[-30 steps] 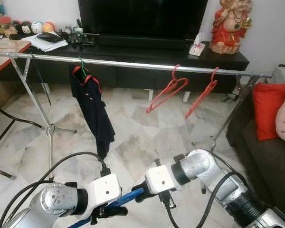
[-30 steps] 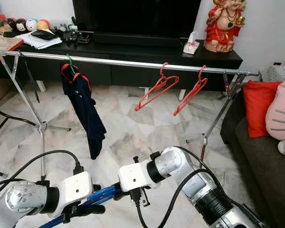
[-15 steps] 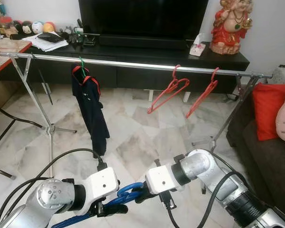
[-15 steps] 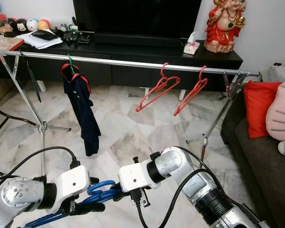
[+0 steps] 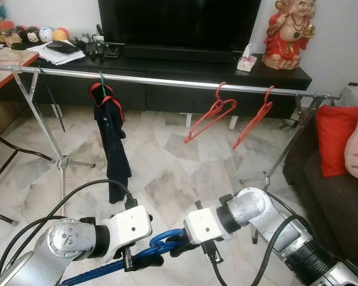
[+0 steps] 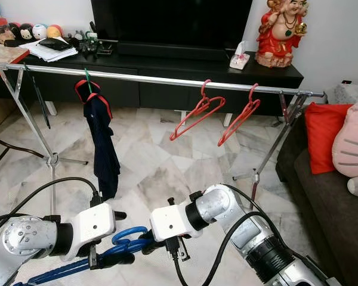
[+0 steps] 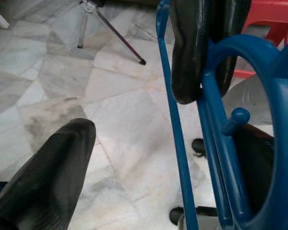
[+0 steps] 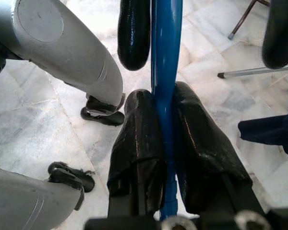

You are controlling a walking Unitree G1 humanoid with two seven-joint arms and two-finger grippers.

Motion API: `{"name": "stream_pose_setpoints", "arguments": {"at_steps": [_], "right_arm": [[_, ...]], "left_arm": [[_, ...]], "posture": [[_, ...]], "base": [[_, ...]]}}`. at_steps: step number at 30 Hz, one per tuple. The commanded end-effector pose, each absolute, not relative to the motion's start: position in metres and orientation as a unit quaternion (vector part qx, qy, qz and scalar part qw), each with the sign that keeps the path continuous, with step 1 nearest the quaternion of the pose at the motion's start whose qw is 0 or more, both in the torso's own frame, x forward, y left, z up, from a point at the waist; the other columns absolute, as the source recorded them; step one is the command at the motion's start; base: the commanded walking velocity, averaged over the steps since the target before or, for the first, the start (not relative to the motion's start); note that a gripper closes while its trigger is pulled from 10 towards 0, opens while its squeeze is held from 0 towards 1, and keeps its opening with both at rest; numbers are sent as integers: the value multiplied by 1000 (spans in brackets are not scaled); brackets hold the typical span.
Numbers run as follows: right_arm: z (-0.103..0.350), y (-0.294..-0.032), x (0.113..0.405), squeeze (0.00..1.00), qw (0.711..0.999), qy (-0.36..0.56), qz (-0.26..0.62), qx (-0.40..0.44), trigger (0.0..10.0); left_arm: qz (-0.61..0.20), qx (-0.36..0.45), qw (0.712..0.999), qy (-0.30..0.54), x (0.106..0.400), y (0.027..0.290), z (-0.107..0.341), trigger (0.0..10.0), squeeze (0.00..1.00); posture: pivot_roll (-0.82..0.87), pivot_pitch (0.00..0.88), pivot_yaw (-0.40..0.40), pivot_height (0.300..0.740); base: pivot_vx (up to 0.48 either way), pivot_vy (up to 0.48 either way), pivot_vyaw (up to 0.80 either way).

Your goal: Hang hanger

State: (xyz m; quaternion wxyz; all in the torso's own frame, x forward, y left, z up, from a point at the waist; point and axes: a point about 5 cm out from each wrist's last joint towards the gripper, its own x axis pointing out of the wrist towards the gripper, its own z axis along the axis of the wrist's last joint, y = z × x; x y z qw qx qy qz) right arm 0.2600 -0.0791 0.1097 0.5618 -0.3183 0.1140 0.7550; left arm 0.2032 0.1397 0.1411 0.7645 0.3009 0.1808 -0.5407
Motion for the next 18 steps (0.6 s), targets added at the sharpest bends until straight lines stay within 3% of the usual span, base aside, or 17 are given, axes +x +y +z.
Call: {"name": "stream_pose_setpoints", "arguments": {"at_steps": [1,5,11,18], "right_arm": [[101,-75,249,0,521,129,779,-324,10000],[101,-76,250,0,518,131,778,-332,10000],[98,-72,257,0,538,131,753,-356,10000],[97,-73,258,0,527,137,749,-377,10000]], "left_arm": [[-527,336,771,128,211,137,161,10000,0],[-526,341,769,127,211,137,165,10000,0],[-538,347,752,157,205,138,164,10000,0],[-516,378,754,149,212,141,168,10000,0]], "posture": [[-39,0,-89,740],[-37,0,-90,740],[-38,0,-91,740],[-35,0,-94,740]], "base": [[0,0,0],[0,0,0],[0,0,0],[0,0,0]]}}
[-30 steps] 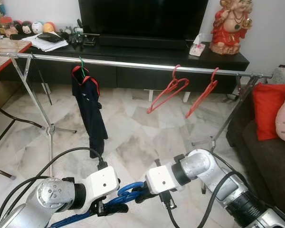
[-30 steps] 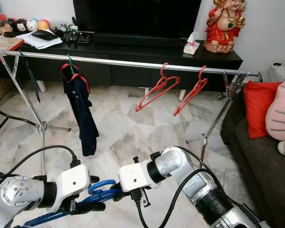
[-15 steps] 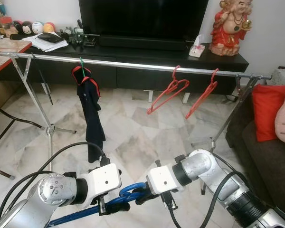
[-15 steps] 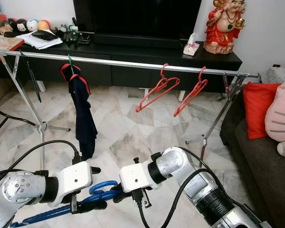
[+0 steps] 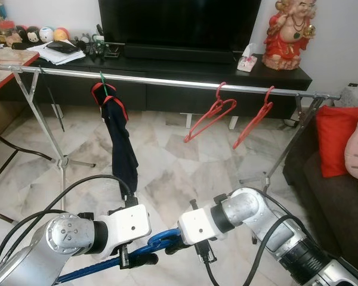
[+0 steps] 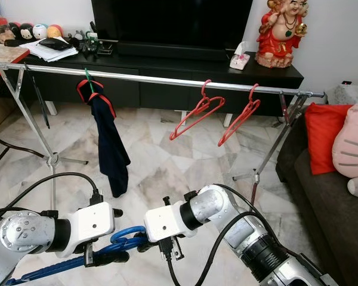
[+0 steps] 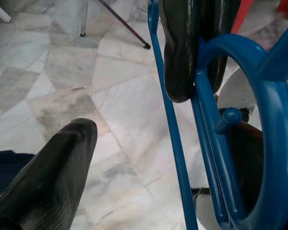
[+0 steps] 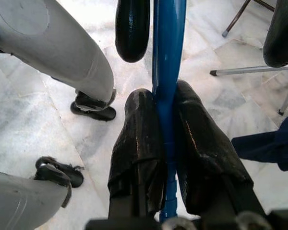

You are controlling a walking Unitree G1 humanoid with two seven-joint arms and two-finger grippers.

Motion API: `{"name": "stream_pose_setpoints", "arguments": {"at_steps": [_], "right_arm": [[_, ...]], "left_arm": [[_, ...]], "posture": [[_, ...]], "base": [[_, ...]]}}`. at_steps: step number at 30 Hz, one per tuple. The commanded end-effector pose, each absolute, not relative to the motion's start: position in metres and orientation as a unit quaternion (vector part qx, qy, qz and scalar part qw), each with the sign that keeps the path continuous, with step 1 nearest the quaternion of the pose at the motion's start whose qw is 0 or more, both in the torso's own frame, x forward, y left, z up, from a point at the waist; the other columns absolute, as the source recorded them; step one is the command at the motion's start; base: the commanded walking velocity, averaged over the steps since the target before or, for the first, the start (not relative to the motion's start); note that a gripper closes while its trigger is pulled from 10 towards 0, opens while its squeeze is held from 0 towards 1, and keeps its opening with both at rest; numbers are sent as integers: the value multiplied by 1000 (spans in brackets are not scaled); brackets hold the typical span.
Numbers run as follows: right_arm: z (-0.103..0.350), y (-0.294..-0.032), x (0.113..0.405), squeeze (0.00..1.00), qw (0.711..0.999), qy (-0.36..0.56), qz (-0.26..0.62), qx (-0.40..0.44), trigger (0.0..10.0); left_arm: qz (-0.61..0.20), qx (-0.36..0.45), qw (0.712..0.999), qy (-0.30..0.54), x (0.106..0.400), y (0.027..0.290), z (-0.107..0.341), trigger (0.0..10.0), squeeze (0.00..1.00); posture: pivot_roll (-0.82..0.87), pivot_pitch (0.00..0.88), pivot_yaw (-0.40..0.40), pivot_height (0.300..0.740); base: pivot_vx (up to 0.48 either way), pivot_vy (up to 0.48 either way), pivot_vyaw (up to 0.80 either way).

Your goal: Hang hanger

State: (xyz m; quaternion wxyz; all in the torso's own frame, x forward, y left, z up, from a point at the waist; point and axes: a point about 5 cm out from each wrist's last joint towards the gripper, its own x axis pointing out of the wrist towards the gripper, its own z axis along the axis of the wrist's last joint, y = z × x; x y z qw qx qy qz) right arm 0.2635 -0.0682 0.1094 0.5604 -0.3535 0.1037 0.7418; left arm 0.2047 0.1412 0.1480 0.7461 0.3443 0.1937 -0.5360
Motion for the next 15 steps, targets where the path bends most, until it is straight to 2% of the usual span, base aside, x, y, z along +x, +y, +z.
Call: {"name": "stream_pose_setpoints", "arguments": {"at_steps": [1,7,11,15], "right_arm": [[97,-73,259,0,525,138,744,-389,10000],[99,-74,263,0,521,135,730,-422,10000],[99,-75,269,0,522,135,714,-447,10000],[101,-74,276,0,536,128,690,-469,10000]], "left_arm": [[-508,388,756,144,214,141,170,10000,0],[-476,426,759,125,224,142,173,10000,0],[-482,418,759,131,223,142,171,10000,0],[-503,401,753,138,217,139,169,10000,0]], "posture": [[-35,0,-94,740],[-34,0,-95,740],[-34,0,-97,740],[-34,0,-97,740]], "base": [[0,0,0],[0,0,0],[0,0,0],[0,0,0]]}}
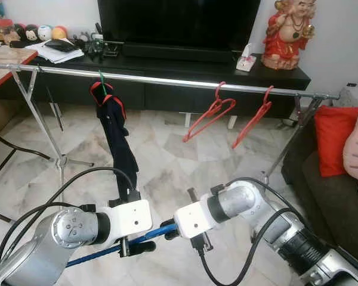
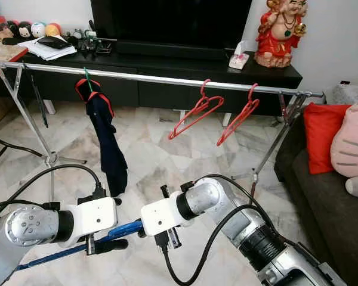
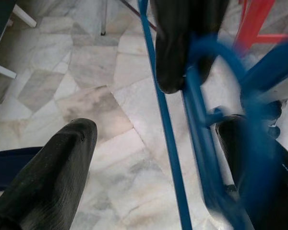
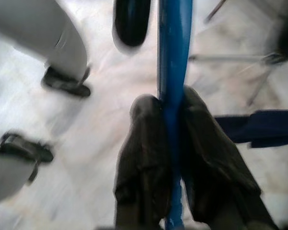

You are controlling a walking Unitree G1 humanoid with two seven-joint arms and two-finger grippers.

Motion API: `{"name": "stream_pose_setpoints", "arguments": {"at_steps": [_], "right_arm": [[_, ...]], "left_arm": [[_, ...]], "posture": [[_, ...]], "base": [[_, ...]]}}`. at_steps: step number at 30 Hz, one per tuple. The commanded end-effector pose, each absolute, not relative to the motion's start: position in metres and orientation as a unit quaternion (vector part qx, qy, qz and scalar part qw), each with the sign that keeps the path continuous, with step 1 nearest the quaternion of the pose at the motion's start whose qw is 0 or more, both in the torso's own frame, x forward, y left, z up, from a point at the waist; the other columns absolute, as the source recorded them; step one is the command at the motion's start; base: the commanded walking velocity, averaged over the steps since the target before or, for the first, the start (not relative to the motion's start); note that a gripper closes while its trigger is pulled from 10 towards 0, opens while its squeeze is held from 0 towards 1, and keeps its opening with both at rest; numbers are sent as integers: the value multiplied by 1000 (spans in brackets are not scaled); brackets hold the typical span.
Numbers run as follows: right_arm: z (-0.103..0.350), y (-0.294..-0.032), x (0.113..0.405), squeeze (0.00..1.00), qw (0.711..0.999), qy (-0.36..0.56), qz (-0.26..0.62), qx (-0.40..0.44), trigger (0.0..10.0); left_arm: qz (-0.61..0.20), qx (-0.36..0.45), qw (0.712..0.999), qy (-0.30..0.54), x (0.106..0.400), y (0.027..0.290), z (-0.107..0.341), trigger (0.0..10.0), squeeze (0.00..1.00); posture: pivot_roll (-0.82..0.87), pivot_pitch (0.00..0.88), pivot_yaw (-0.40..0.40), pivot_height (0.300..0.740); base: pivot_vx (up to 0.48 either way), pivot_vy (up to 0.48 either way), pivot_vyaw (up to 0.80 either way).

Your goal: Hang hanger

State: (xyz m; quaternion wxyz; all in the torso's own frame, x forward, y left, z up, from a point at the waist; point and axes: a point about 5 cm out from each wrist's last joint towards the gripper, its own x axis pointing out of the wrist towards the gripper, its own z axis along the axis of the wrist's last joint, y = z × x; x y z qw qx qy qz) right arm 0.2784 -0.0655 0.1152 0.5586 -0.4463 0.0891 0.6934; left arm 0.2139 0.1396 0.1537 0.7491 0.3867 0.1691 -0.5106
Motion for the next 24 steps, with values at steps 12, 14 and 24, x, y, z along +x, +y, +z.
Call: {"name": "stream_pose_setpoints", "arguments": {"at_steps": [12,14,24], "right_arm": [[97,-66,288,0,588,127,657,-455,10000],[97,-66,288,0,589,127,657,-453,10000],[99,-62,290,0,598,125,656,-442,10000]], "left_arm": [[-566,368,724,138,204,115,158,10000,0],[-565,371,724,139,205,115,158,10000,0],[-543,444,679,215,202,134,128,10000,0]], "posture": [[-34,0,-100,740],[-34,0,-100,740],[-37,0,-101,740]], "base": [[0,0,0],[0,0,0],[0,0,0]]}}
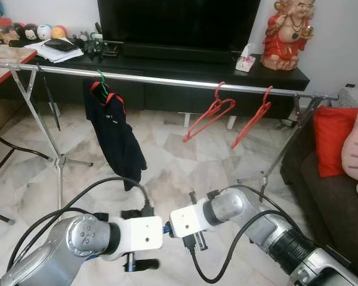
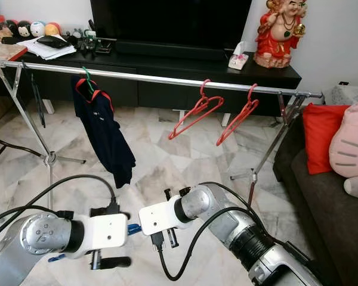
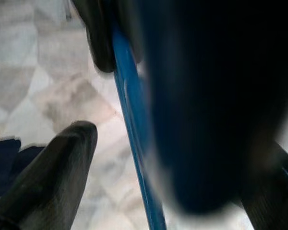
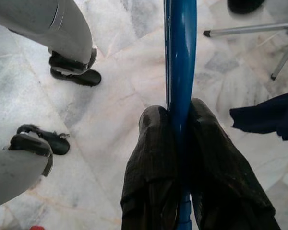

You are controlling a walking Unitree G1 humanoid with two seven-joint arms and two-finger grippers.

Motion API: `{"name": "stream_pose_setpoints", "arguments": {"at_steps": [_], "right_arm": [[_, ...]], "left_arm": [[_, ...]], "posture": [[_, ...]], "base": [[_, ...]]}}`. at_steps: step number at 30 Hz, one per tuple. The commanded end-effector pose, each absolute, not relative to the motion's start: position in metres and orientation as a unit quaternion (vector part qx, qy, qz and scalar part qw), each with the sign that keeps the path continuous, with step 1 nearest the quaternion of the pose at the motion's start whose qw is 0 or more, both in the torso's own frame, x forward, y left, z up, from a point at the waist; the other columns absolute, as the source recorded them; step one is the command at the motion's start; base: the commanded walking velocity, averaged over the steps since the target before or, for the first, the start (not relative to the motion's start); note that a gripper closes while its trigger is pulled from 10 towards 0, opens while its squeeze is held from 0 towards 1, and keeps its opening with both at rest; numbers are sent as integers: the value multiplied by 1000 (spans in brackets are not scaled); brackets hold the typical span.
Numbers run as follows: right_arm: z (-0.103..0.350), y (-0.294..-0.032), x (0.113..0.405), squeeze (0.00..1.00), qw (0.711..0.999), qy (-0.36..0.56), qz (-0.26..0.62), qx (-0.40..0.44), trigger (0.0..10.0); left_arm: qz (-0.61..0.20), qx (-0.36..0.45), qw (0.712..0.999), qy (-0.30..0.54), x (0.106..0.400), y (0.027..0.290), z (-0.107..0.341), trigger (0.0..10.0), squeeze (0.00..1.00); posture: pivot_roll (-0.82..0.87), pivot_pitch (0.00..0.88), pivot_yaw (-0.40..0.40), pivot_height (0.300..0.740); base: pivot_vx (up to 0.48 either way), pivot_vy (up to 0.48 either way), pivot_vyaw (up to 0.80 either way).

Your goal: Hang hanger

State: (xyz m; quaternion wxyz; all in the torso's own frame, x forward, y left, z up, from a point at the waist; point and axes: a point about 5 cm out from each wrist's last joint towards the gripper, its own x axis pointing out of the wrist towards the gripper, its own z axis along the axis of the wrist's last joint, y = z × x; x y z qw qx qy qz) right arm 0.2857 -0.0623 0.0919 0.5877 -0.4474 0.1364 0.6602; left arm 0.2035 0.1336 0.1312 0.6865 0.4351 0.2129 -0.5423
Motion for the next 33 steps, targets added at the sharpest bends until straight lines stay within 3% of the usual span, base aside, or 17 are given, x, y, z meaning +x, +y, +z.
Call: {"name": "stream_pose_setpoints", "arguments": {"at_steps": [1,14,22,23,24,25,26,29,31,32,33], "right_arm": [[99,-62,290,0,598,125,656,-442,10000],[104,-57,288,0,599,115,668,-426,10000],[106,-56,287,0,600,113,672,-419,10000],[106,-56,287,0,601,113,673,-418,10000],[107,-56,287,0,601,113,672,-417,10000],[107,-56,287,0,601,113,672,-417,10000],[107,-56,288,0,602,113,672,-417,10000],[107,-57,288,0,604,114,670,-416,10000],[108,-57,289,0,605,114,670,-415,10000],[109,-57,289,0,607,114,669,-414,10000],[109,-57,290,0,607,114,669,-414,10000]], "left_arm": [[-539,446,680,219,202,136,127,10000,0],[-494,463,712,187,212,136,120,10000,0],[-485,468,717,180,219,133,116,9882,0],[-485,467,717,182,219,133,115,9686,0],[-486,465,716,187,218,134,114,7412,0],[-487,463,715,190,218,134,113,7412,0],[-489,461,713,200,216,135,111,4588,0],[-490,457,708,224,213,140,106,4510,0],[-490,456,704,235,211,143,103,4863,0],[-488,441,715,237,210,143,102,5686,0],[-487,433,720,238,210,143,102,5686,0]], "posture": [[-37,0,-101,740],[-36,0,-106,740],[-38,0,-108,740],[-38,0,-108,740],[-38,0,-108,740],[-41,0,-107,740],[-41,0,-107,740],[-41,0,-107,740],[-41,0,-107,740],[-40,0,-107,740],[-40,0,-107,740]], "base": [[0,0,0],[0,0,0],[0,0,0],[0,0,0],[0,0,0],[0,0,0],[0,0,0],[0,0,0],[0,0,0],[0,0,0],[0,0,0]]}}
